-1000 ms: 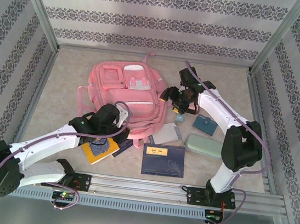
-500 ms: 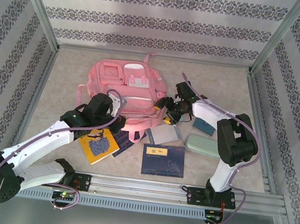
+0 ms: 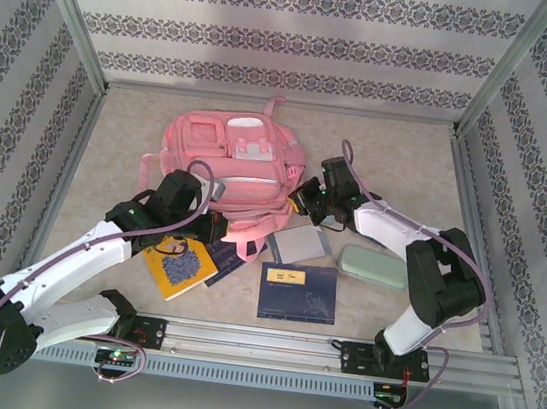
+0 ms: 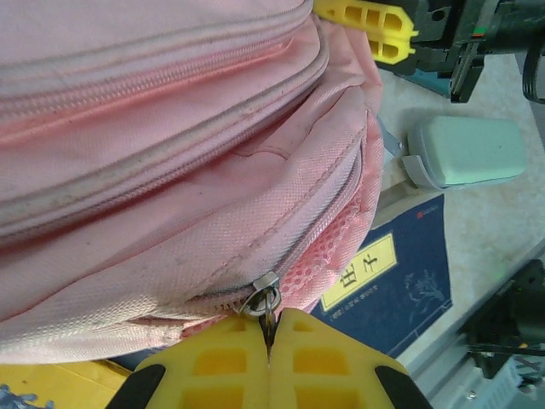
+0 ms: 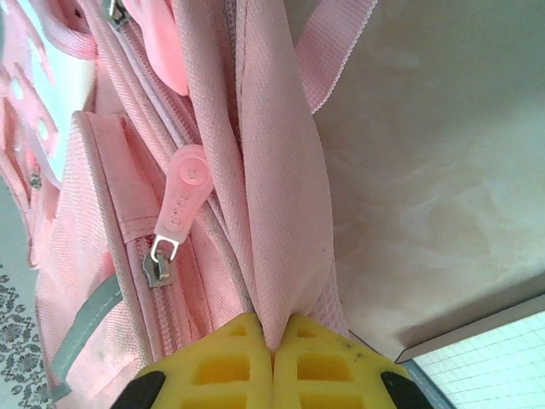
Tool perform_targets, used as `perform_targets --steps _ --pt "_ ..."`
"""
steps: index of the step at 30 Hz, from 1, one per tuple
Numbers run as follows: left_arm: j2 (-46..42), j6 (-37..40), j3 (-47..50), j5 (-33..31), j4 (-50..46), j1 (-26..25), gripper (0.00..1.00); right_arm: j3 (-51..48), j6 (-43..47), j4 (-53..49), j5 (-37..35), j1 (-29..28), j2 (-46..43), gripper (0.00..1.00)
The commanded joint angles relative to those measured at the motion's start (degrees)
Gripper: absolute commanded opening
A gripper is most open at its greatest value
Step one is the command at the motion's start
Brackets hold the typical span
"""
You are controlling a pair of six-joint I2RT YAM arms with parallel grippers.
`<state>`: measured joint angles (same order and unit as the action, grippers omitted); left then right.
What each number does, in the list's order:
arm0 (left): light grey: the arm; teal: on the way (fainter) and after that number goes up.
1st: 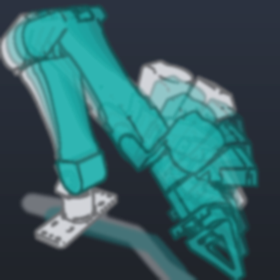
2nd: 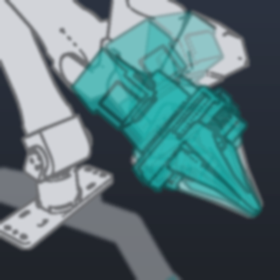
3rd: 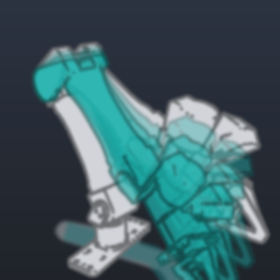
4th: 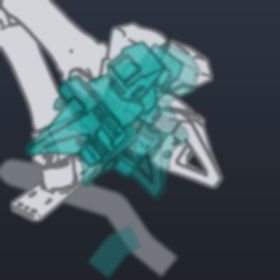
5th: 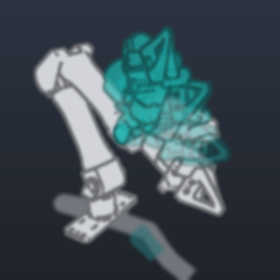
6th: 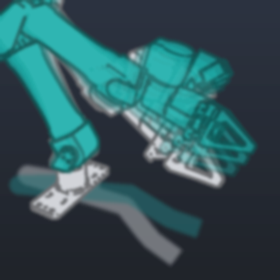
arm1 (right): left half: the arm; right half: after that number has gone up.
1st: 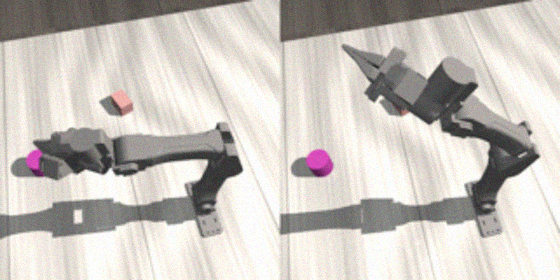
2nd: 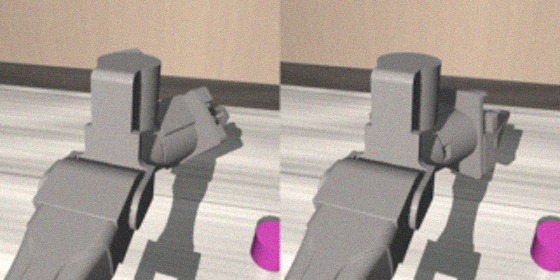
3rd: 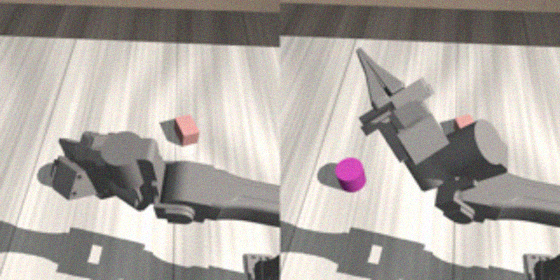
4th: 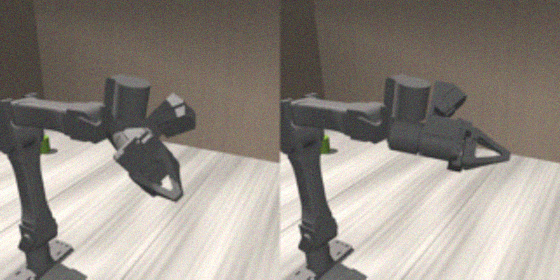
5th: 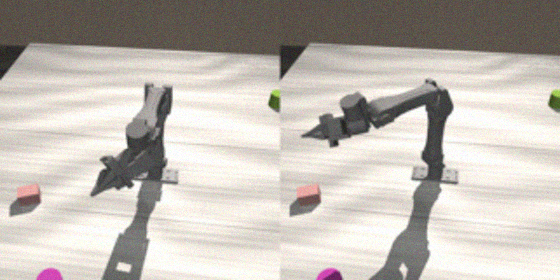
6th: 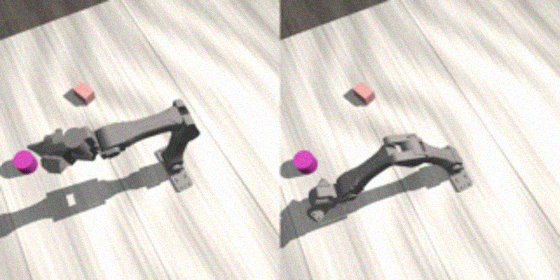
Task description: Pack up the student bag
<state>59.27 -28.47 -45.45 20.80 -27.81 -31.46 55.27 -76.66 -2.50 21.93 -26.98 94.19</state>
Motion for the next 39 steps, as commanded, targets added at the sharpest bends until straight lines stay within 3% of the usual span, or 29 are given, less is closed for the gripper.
perform_targets --steps 1,10,25,35,39 --pt "0.27 -4.96 -2.16 4.70 0.22 0.19 0.00 -0.08 -1.51 2.46 -5.89 -2.34 -2.86 0.00" --pt "6.89 -9.76 -8.26 9.58 -0.54 0.08 0.01 1.57 2.28 -1.03 -9.85 -5.31 -3.74 0.00" --pt "21.72 -12.32 -18.30 18.05 -2.33 -2.94 0.17 2.78 4.12 -2.52 -10.29 -7.20 -3.53 0.03" --pt "31.37 -15.52 -21.35 19.27 1.90 -3.59 0.22 0.24 4.68 -0.47 -8.37 -8.01 -3.80 0.07" --pt "34.60 -15.32 -24.19 19.98 2.10 -3.79 0.30 0.72 6.25 -1.37 -7.07 -7.92 -3.43 0.13"
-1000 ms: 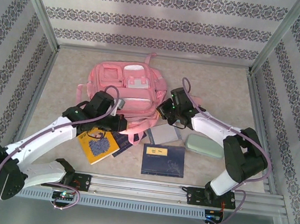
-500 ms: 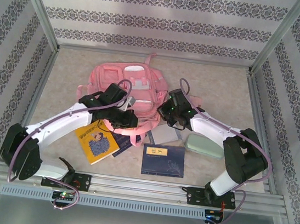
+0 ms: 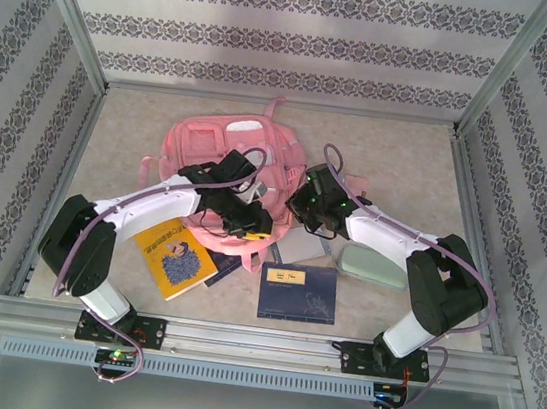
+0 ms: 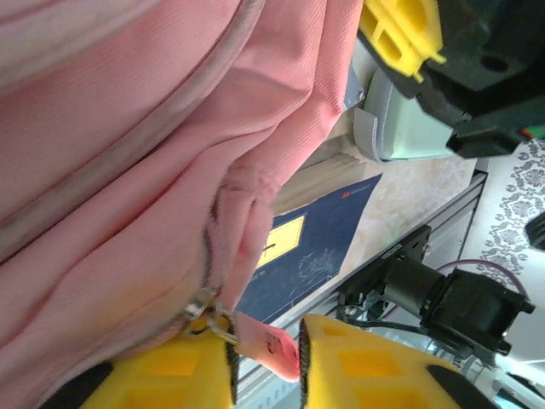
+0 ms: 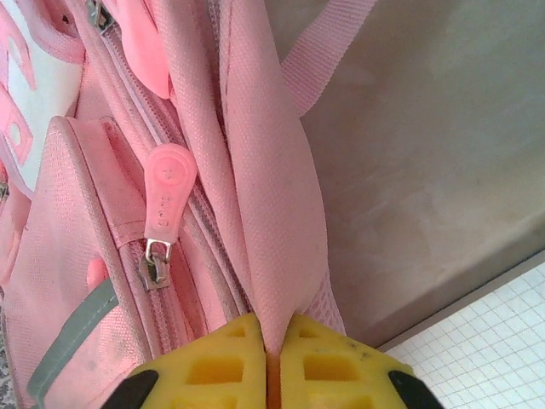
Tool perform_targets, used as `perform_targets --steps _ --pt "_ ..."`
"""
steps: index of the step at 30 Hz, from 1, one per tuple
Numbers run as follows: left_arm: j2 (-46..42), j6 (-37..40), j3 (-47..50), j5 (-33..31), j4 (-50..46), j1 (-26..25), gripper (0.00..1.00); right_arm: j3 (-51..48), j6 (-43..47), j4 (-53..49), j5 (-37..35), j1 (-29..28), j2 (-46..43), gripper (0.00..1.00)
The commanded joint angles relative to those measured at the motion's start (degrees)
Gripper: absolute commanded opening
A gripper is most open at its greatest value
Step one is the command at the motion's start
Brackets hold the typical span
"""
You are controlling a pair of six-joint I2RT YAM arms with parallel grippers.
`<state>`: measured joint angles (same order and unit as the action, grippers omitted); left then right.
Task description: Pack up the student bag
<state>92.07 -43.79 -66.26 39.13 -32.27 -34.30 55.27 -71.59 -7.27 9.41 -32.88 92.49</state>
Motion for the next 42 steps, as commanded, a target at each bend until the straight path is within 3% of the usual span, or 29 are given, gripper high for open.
perform_targets --steps 1,5,8,13,17,20,26,34,42 --pt "2.25 0.63 -3.90 1.64 5.85 -0.94 0.34 0.34 1.85 2.87 5.28 -1.75 -2.18 0.18" --pt "1.10 5.38 -4.98 0.39 0.73 -0.85 0.48 -1.87 5.85 -0.98 5.24 1.10 -5.15 0.43" --pt "-2.01 8.13 -3.76 -0.28 -2.04 -0.50 0.54 -3.31 11.60 -3.60 6.41 3.81 -8.32 0.50" --pt "-9.39 10.45 -1.09 -2.84 -5.65 -0.15 0.56 -1.18 28.00 -8.03 10.92 5.00 -12.00 0.50" --pt "-14.53 10.89 -0.39 -9.82 -10.05 0.07 0.55 0.17 40.25 -10.22 19.37 3.36 -10.82 0.49" --pt "-17.97 8.43 1.67 -13.17 -10.18 0.19 0.53 2.14 49.21 -13.34 21.50 0.70 -8.74 0.49" --pt "-22.28 6.90 3.62 -19.16 -13.72 0.50 0.51 5.25 66.10 -16.97 20.80 -3.35 -3.97 0.51" --pt "-24.62 8.41 3.94 -19.52 -17.60 1.65 0.51 2.82 93.42 -15.74 9.09 -6.76 -7.03 0.53" --pt "-25.76 8.02 5.81 -18.44 -18.20 3.04 0.51 -1.30 119.43 -13.48 7.33 -6.11 -10.77 0.55"
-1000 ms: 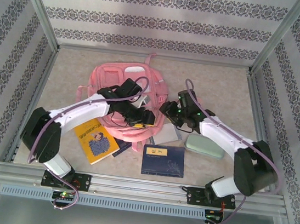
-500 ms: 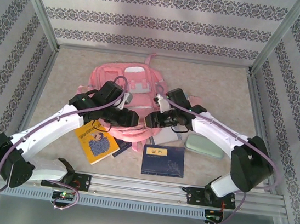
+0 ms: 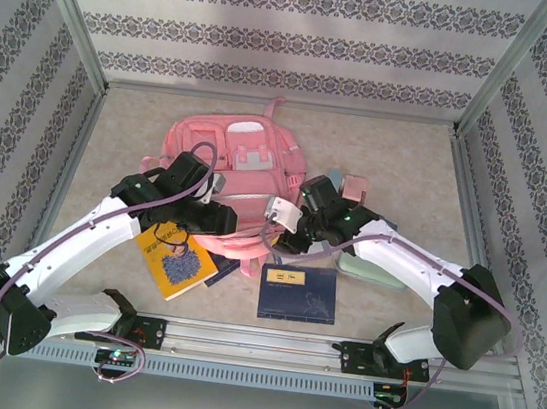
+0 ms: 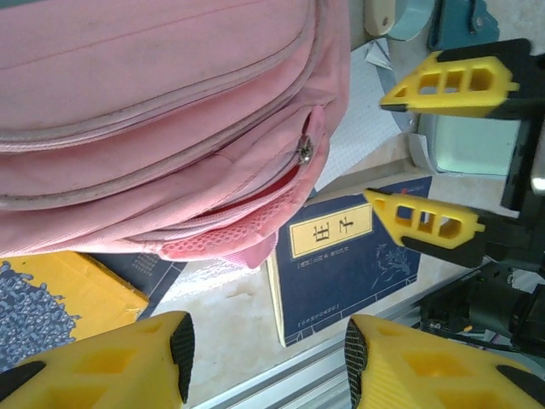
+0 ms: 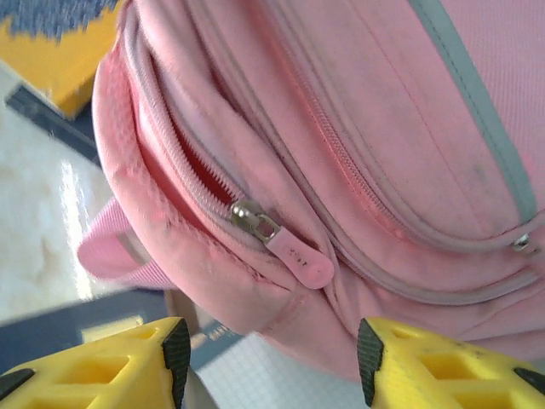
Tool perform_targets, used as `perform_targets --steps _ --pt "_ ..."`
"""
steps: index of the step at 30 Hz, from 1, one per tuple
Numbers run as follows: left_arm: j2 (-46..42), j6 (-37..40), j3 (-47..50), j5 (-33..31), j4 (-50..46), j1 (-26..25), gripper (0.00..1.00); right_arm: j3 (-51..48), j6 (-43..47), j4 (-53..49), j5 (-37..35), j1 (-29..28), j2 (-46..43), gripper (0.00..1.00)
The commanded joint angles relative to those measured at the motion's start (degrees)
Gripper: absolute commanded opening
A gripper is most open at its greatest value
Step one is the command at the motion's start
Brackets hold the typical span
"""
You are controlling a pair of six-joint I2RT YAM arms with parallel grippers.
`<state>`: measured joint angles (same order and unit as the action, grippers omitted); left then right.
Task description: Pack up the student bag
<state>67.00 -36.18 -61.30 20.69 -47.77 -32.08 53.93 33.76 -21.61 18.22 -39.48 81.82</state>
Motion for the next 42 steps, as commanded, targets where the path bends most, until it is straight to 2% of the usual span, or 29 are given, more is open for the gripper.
perform_targets --steps 1,8,23,42 --pt "-0.63 0.48 0.88 0.11 -2.77 0.96 0.51 0.49 15.28 0.47 -1.51 0.58 0.52 0.54" --pt "-0.10 0.68 0.64 0.24 -3.27 1.79 0.51 2.82 20.28 -0.97 0.37 0.47 5.40 0.48" --pt "0.94 0.58 2.65 2.10 -0.85 4.02 0.50 8.56 18.87 -1.13 1.30 -1.96 11.98 0.40" --pt "-0.87 0.19 6.53 2.72 0.51 6.50 0.50 3.86 16.65 -1.08 -2.92 -4.01 11.40 0.35"
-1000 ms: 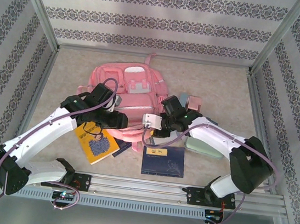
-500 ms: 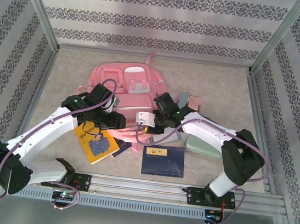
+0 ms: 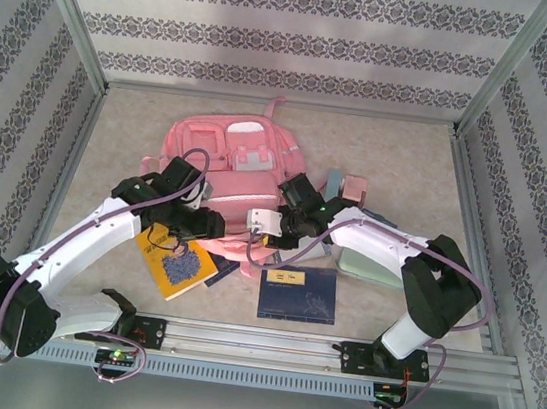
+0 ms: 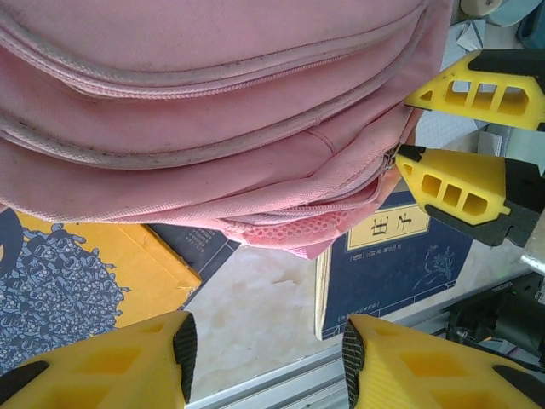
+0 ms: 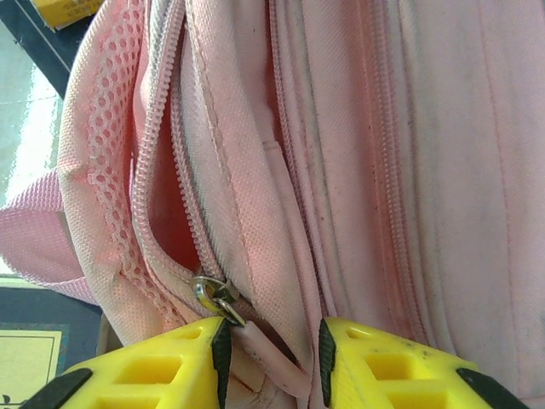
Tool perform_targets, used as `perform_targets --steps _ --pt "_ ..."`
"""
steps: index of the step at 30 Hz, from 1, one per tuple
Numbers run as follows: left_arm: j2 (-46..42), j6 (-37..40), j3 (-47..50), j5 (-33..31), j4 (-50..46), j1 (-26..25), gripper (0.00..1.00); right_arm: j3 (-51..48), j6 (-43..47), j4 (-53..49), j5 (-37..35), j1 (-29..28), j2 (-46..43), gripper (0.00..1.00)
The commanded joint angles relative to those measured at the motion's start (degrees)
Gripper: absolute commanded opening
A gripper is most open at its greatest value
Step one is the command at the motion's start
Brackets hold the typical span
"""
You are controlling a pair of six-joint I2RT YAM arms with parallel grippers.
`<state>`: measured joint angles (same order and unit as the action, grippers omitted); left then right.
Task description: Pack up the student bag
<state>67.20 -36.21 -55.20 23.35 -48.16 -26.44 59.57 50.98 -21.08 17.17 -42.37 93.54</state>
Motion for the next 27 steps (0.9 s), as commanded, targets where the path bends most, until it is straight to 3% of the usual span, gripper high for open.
perform_targets --steps 1,4,9,14,21,27 --pt "-0.88 0.26 0.53 -0.12 1.17 0.92 0.50 -1.90 -0.53 -1.51 -2.49 -1.37 0.05 0.34" --pt "0.36 0.13 0.38 -2.26 0.82 0.88 0.54 -2.18 -0.18 -0.51 -6.64 -2.76 1.61 0.26" --pt "1.90 -6.23 0.11 -6.40 -0.25 0.90 0.64 0.72 -3.33 -1.88 -9.96 -3.55 2.70 0.00" --pt "-1.17 -19.55 2.06 -9.73 1.12 1.13 0.68 0.64 -6.35 -1.96 -9.88 -4.21 1.20 0.00" --pt "-5.76 -40.33 12.23 -7.34 14.08 3.09 0.69 -0.79 -9.17 -1.68 -10.61 -6.03 -1.15 0.00" --pt "-4.50 -45.87 16.32 -8.67 22.13 4.40 0.65 -1.90 -10.33 -2.36 -10.49 -6.60 -3.04 0.00"
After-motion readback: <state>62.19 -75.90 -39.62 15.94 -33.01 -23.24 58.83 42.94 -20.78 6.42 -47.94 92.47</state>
